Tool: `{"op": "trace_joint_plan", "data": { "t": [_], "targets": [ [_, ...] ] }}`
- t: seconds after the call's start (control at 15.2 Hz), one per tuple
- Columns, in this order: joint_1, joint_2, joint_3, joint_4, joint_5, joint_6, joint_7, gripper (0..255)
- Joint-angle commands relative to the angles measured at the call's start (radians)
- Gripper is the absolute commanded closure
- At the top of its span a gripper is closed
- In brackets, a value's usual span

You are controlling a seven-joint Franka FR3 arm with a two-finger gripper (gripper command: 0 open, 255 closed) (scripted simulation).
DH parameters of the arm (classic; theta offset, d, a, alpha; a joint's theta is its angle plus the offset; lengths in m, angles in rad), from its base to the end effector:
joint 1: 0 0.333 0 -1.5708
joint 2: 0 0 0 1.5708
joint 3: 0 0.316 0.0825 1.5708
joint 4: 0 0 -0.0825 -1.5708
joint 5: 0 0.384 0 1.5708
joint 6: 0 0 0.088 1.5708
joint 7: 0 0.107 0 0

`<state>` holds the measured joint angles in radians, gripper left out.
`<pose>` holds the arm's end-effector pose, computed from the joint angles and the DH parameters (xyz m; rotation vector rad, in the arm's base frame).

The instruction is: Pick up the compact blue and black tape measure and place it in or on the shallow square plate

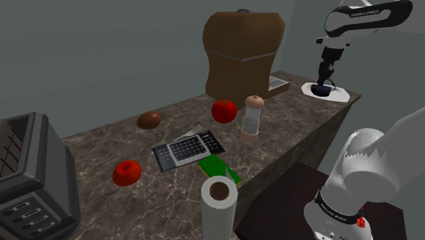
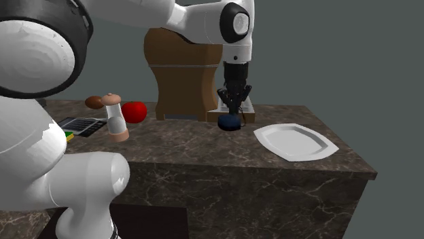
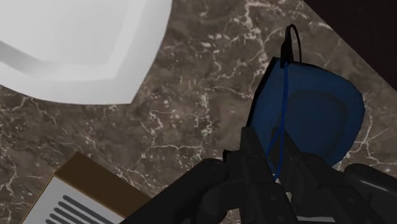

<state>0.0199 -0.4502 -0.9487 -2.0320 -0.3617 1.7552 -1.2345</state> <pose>0.2168 -0.4376 0.5415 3.0664 0.6566 0.0155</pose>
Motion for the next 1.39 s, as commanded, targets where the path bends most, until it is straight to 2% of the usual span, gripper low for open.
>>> {"op": "trace_joint_plan", "data": {
  "t": [0.0, 0.13, 0.26, 0.33, 0.4, 0.46, 0.59, 0.79, 0.99, 1.06, 1.32],
  "targets": [
    [0.043, 0.072, -0.089, 0.068, 0.037, 0.011, -0.069, 255],
    [0.103, 0.16, -0.205, 0.14, 0.097, 0.02, -0.151, 255],
    [0.203, 0.289, -0.385, 0.218, 0.208, 0.028, -0.266, 255],
    [0.239, 0.491, -0.539, 0.26, 0.411, 0.029, -0.427, 255],
    [-0.13, 0.545, -0.206, 0.306, 0.458, 0.017, -0.471, 255],
    [-0.033, 0.738, -0.427, 0.362, 0.657, -0.026, -0.615, 255],
    [-0.245, 0.81, -0.278, 0.468, 0.711, -0.065, -0.659, 255],
    [-0.464, 0.949, -0.178, 0.652, 0.819, -0.143, -0.724, 255],
    [-0.671, 1.084, -0.096, 0.882, 0.911, -0.236, -0.751, 255],
    [-0.695, 1.1, -0.086, 0.912, 0.921, -0.248, -0.751, 255],
    [-0.66, 1.094, -0.092, 0.834, 0.916, -0.187, -0.762, 255]
  ]
}}
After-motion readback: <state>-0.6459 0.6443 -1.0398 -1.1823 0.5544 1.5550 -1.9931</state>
